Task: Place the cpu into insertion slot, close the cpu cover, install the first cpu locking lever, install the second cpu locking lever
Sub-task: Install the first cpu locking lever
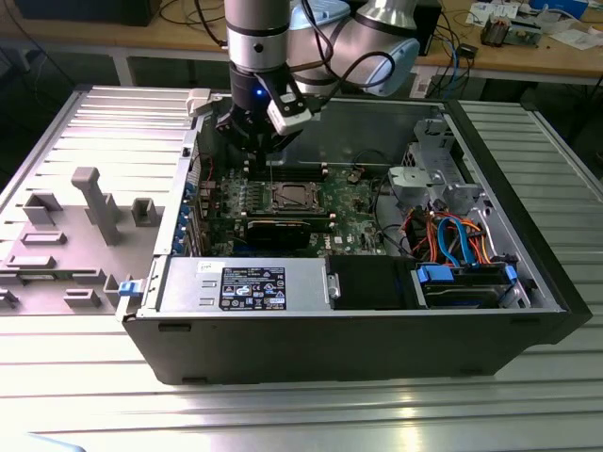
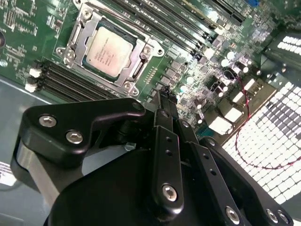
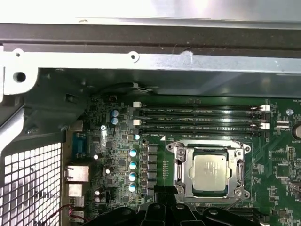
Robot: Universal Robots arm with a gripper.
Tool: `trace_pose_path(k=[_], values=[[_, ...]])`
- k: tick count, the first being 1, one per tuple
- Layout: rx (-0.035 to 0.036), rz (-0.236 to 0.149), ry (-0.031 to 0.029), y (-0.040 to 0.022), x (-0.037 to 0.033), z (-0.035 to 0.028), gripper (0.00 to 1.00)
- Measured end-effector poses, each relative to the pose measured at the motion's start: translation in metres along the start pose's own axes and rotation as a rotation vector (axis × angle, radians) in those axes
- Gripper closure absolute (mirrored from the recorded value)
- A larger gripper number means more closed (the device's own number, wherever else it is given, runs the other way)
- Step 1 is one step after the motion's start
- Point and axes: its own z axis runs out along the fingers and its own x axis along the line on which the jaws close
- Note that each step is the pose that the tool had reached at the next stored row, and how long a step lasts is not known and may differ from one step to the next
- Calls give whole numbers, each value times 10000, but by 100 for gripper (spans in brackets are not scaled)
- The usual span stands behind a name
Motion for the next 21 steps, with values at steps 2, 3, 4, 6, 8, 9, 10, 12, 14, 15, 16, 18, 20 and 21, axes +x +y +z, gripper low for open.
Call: trace_pose_path(k=[2, 3, 4, 6, 8, 9, 10, 12, 14, 15, 16, 18, 20, 21], values=[[1, -4, 1, 0, 2, 1, 89], [0, -4, 0, 3, 2, 2, 89], [0, -4, 0, 8, 3, 3, 89], [-1, -5, -1, 36, 1, 10, 89], [0, -8, 1, 62, 0, 13, 89], [0, -10, 1, 93, -1, 16, 89], [0, -13, 1, 115, -2, 19, 89], [-1, -19, 0, 141, -3, 24, 89], [-2, -32, -1, 171, -5, 31, 89], [-1, -39, -1, 184, -5, 33, 89], [0, -49, 0, 202, -6, 35, 89], [0, -66, 0, 234, -7, 39, 89], [-1, -86, -1, 268, -8, 45, 89], [-1, -96, -1, 284, -9, 48, 89]])
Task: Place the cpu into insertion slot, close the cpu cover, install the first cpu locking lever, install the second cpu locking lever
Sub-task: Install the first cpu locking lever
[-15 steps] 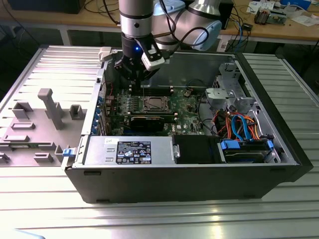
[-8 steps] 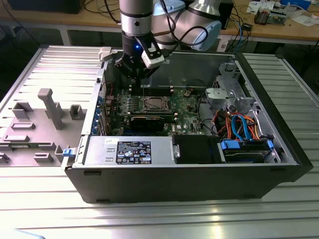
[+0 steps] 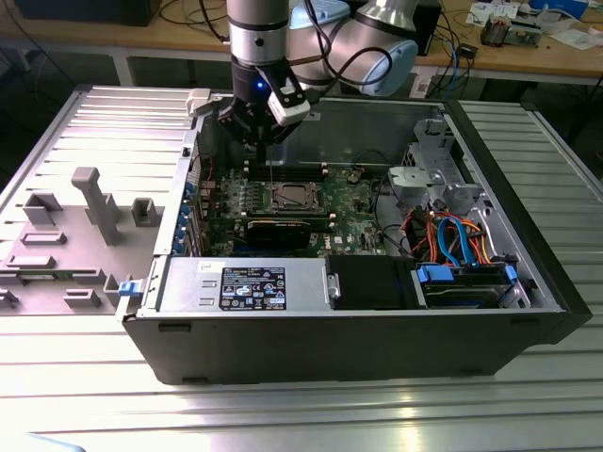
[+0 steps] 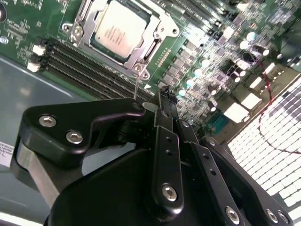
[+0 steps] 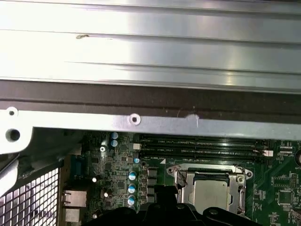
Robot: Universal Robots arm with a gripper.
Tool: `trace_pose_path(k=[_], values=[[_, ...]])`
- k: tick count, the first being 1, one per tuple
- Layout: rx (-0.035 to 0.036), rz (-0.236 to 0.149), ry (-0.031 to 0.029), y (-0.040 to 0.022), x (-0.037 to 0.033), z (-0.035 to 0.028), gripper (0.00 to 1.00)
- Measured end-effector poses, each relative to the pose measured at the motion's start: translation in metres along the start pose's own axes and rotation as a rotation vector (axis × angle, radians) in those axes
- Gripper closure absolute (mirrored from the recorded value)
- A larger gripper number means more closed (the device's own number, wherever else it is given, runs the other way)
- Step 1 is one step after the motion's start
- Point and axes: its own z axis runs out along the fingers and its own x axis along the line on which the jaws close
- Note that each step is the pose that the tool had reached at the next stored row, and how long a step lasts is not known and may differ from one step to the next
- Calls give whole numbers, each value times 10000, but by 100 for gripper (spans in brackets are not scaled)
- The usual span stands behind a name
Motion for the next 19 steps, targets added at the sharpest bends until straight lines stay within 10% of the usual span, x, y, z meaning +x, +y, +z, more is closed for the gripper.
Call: trace_pose_path(k=[19], values=[[1, -52, 1, 77, -117, 20, 89]])
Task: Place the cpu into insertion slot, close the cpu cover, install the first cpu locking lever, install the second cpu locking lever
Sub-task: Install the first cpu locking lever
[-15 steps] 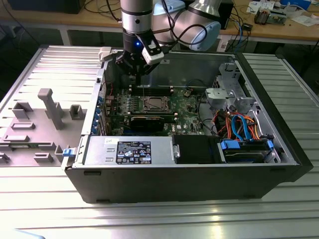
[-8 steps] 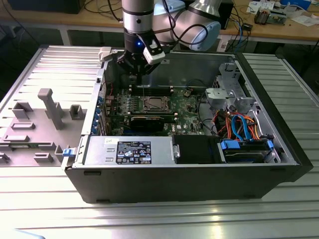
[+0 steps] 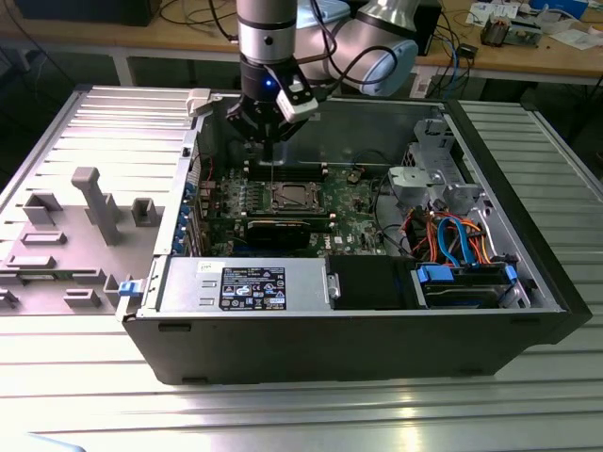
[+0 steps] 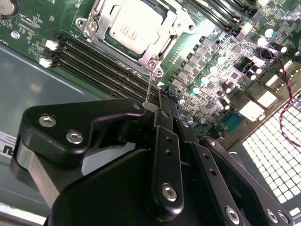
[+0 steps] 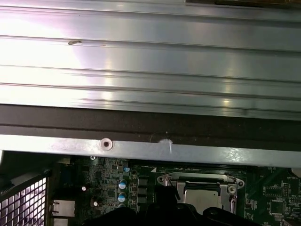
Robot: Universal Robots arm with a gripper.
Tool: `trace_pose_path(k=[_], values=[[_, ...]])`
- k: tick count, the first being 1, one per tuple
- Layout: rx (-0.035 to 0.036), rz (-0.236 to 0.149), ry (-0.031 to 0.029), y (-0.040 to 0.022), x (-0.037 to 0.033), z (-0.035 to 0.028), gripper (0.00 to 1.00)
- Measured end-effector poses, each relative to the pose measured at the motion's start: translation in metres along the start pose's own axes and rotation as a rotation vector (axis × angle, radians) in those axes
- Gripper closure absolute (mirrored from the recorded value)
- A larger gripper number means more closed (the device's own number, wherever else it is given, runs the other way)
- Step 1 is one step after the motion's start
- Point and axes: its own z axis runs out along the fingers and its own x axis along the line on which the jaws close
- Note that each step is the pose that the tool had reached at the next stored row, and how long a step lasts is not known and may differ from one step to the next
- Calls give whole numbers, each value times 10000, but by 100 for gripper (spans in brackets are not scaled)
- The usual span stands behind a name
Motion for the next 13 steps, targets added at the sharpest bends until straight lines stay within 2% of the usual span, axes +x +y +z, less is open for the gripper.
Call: trace_pose_path(k=[9, 13], values=[[-1, -1, 0, -3, -66, 15, 89], [1, 0, 1, -4, -71, 18, 89]])
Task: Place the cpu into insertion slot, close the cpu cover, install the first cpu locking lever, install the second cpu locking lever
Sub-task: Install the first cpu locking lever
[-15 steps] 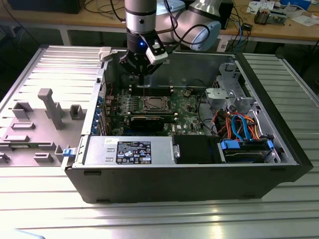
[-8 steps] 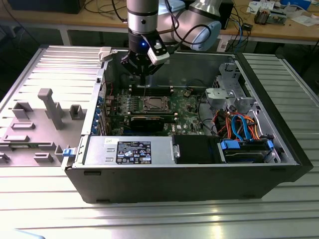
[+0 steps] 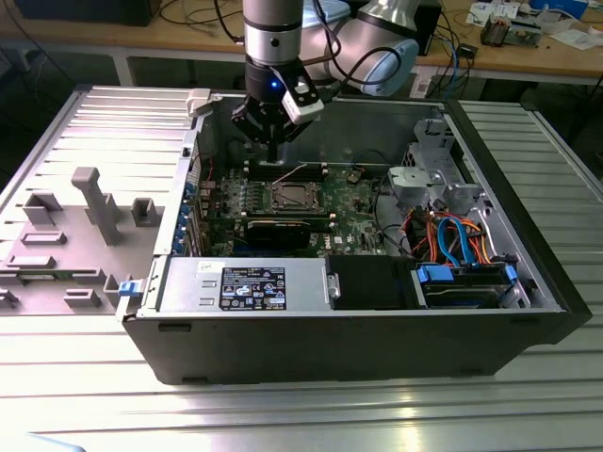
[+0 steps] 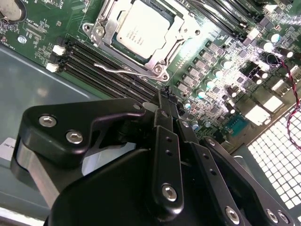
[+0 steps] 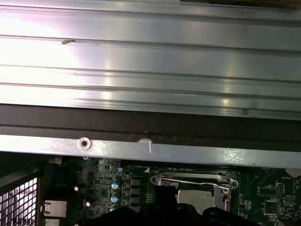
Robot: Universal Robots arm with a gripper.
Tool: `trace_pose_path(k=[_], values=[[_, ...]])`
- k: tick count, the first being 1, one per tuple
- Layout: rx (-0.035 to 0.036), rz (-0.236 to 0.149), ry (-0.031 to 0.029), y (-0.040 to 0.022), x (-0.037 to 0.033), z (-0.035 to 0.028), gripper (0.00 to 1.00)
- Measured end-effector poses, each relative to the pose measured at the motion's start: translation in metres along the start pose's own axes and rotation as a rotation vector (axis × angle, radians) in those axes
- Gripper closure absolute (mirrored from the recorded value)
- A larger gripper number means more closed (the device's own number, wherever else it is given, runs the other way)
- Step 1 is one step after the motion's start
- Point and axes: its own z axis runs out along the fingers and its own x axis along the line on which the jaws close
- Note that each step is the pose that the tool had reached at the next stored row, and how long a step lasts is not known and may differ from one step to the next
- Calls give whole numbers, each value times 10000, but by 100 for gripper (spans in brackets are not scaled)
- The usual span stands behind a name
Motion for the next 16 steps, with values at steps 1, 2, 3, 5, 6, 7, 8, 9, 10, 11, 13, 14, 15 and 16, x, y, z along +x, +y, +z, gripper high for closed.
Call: trace_pose_path(k=[1, 2, 3, 5, 6, 7, 8, 9, 10, 11, 13, 14, 15, 16], values=[[0, 0, -1, 0, 0, 0, 89], [0, -1, -2, 0, -1, 1, 89], [1, -1, -1, 0, -1, 1, 89], [1, -1, -1, 0, -1, 1, 89], [1, -1, -1, 0, -1, 1, 89], [1, -2, 0, 0, -1, 2, 89], [0, -3, -2, 0, -4, 4, 89], [0, -2, -2, 0, -5, 8, 89], [-2, -1, -1, 0, -6, 14, 89], [-9, -2, -3, -1, -8, 21, 89], [-19, 9, -6, -10, -10, 39, 89], [-18, 42, -12, -11, -12, 48, 89], [-18, 77, -16, -11, -15, 54, 89], [-18, 152, -21, -12, -25, 61, 89]])
